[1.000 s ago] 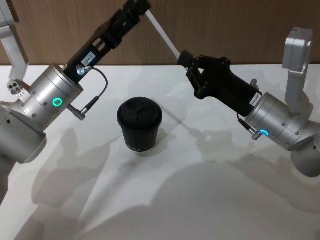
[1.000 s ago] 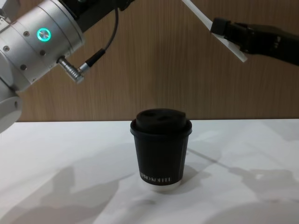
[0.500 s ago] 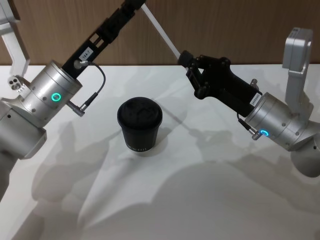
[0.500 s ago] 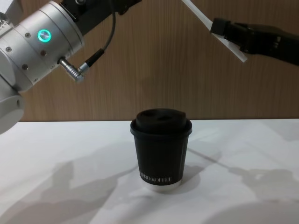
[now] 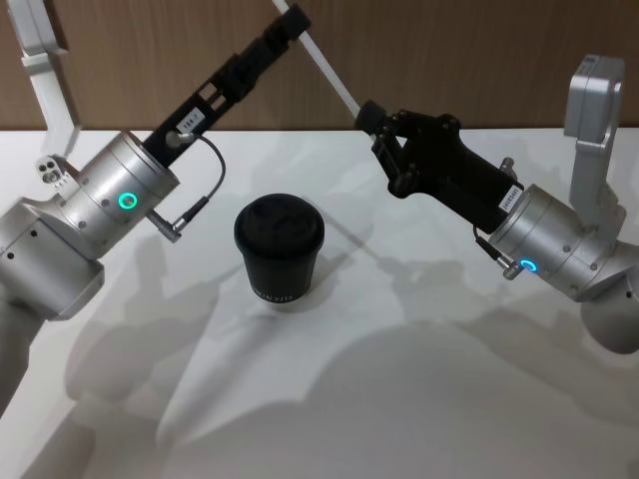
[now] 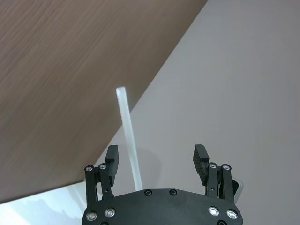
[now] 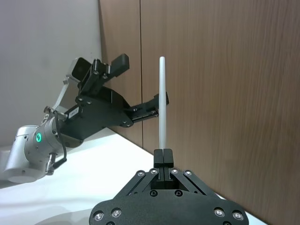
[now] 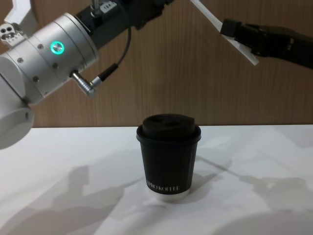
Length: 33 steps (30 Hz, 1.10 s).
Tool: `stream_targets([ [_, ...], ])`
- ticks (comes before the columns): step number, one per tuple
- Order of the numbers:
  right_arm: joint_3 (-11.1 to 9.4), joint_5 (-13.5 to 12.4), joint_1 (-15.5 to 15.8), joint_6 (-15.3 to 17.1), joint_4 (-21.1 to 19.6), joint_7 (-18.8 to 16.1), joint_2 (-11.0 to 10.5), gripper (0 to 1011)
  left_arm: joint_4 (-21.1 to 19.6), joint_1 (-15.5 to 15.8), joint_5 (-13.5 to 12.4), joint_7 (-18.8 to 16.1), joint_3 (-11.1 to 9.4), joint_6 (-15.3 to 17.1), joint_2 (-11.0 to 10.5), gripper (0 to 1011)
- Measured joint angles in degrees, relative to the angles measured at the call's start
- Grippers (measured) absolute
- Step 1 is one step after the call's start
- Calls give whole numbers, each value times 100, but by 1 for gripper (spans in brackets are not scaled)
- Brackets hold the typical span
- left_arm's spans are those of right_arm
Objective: Pick up the straw with one hand, pass it to the other hand, and insert it into the cup.
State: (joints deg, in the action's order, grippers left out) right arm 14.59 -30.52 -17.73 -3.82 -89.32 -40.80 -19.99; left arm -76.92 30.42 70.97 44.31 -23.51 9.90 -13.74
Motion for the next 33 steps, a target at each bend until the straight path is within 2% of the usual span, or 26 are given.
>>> stream_targets([
  [20,0,0,0,0,0,0,0,2,358,100,79,11,-207,38,78,1003],
  [33,0,0,0,0,0,-1,0,2,583,264,135,189,-310,-15,150,1003],
])
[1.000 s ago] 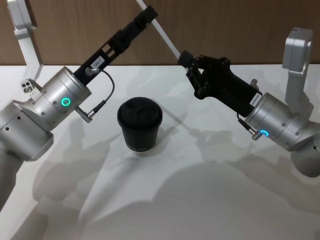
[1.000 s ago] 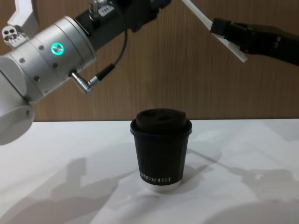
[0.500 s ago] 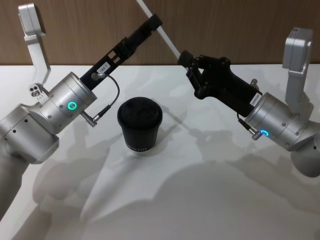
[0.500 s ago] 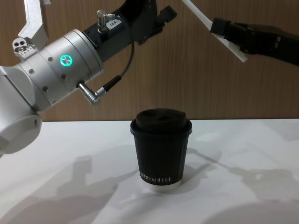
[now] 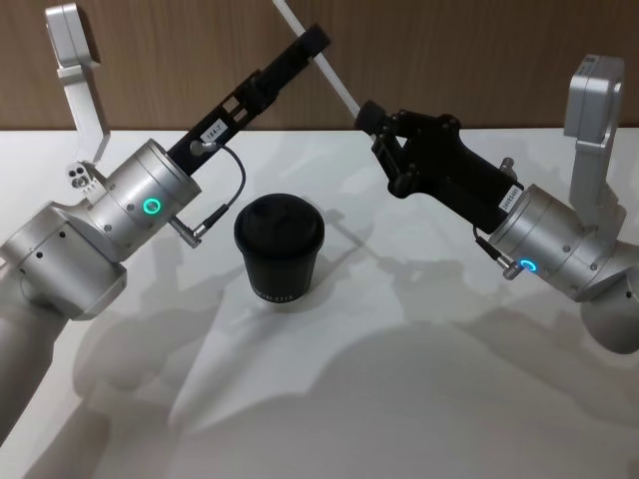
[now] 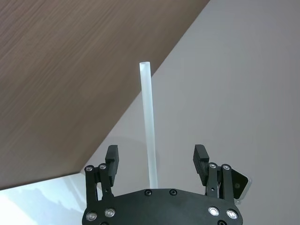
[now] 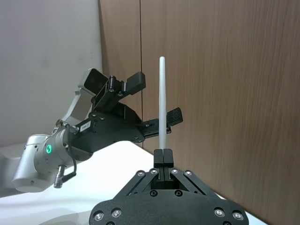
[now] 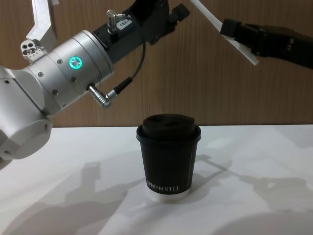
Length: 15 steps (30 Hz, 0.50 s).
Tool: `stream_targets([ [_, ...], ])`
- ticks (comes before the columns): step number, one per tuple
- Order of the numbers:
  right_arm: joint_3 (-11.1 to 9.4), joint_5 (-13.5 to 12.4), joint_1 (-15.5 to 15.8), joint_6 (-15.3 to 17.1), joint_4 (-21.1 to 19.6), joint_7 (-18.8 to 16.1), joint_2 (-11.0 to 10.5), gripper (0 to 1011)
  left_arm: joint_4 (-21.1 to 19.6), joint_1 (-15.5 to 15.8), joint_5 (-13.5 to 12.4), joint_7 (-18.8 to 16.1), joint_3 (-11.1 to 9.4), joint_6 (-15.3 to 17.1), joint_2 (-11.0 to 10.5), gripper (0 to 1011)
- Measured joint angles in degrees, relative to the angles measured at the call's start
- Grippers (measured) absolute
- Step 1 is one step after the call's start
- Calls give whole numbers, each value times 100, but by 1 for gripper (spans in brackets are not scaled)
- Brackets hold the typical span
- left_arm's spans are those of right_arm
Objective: Pick up the straw with one hand, pass it to the other hand, and insert it into the cup.
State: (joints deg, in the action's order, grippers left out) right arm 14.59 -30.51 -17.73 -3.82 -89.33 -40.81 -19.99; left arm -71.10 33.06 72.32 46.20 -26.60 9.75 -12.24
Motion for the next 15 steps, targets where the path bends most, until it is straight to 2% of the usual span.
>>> stream_targets([
  [15,0,0,0,0,0,0,0,2,318,243,14,34,-118,-54,83,1003],
])
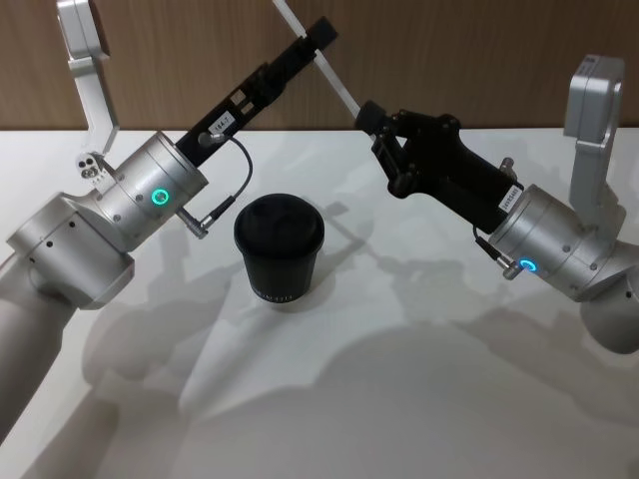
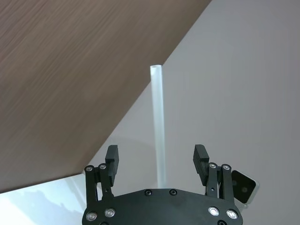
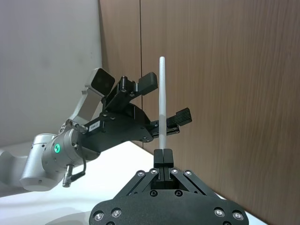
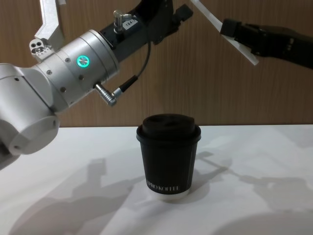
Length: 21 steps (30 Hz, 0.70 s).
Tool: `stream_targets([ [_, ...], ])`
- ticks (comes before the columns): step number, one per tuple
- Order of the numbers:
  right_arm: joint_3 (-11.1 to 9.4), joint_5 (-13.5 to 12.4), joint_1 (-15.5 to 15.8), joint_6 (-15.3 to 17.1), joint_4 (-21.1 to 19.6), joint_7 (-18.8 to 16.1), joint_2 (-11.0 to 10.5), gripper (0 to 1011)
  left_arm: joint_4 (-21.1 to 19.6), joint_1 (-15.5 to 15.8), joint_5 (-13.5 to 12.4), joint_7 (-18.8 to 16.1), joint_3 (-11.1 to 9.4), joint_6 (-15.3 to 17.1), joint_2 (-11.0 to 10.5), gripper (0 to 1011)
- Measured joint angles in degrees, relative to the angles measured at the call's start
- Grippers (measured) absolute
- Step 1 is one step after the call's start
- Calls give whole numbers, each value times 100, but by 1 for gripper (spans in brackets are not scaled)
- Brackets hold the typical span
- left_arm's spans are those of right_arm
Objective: Pick up the straw with one hand, pass it to the other hand, and insert it into the cup.
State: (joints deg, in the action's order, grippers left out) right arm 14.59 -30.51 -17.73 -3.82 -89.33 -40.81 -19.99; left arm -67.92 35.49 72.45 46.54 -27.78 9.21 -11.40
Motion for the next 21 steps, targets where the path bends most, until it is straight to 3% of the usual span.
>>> stream_targets([
  [10,0,0,0,0,0,0,0,2,211,143,-4,-15,-72,-31,63,968],
  [21,0,0,0,0,0,0,0,2,358,255,1,48,-139,-105,92,648],
])
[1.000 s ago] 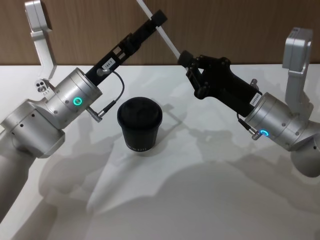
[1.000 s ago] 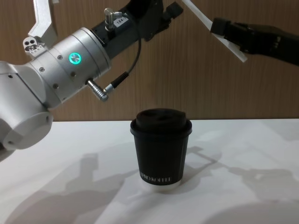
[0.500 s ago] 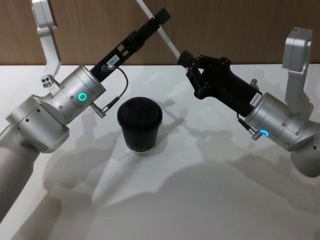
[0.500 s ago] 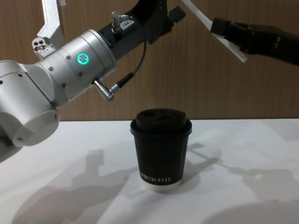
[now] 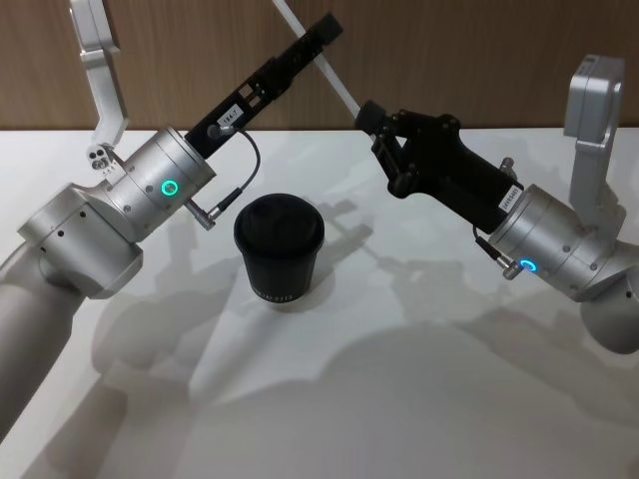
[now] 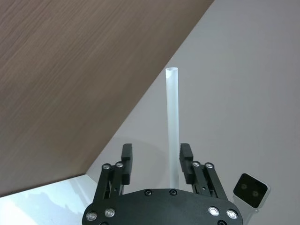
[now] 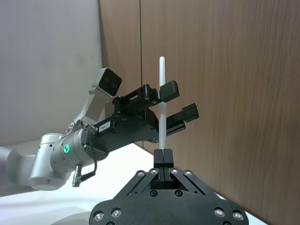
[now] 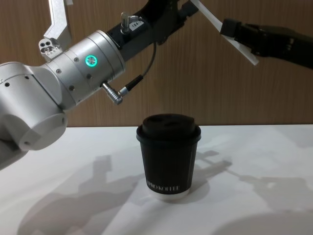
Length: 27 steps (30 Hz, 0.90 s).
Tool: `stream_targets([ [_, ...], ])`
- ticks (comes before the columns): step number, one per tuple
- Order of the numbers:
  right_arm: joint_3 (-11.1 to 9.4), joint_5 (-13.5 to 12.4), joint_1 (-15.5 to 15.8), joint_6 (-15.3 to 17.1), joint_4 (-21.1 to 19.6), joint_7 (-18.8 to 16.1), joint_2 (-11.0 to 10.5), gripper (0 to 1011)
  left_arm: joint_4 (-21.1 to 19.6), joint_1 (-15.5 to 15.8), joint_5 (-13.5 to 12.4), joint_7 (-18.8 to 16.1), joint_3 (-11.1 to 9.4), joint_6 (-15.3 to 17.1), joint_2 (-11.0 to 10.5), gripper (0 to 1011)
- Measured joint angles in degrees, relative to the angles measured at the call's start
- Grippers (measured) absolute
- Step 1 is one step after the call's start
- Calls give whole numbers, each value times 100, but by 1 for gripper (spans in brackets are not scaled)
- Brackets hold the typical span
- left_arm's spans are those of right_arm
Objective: Pick up the straw with one hand, pass it to the other hand, and insert it into the cup.
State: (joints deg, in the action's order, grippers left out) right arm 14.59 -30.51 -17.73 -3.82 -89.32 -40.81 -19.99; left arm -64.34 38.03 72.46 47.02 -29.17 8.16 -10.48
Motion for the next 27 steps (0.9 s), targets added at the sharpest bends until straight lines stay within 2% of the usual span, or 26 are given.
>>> stream_targets([
  [2,0,0,0,0,0,0,0,2,23,15,4,17,-10,-17,1,608],
  [6,0,0,0,0,0,0,0,2,57,40,12,41,-29,-36,1,445],
  [7,1,0,0,0,0,0,0,2,64,44,15,47,-32,-41,1,445],
  [11,0,0,0,0,0,0,0,2,102,64,40,68,-46,-55,1,278],
  [12,0,0,0,0,0,0,0,2,109,67,46,72,-47,-55,1,278],
  [18,1,0,0,0,0,0,0,2,152,81,107,110,-49,-57,2,94],
  [24,1,0,0,0,0,0,1,2,178,87,189,160,-49,-51,-4,52],
  [27,0,0,0,0,0,-1,-1,62,181,88,238,182,-36,-50,-15,30],
])
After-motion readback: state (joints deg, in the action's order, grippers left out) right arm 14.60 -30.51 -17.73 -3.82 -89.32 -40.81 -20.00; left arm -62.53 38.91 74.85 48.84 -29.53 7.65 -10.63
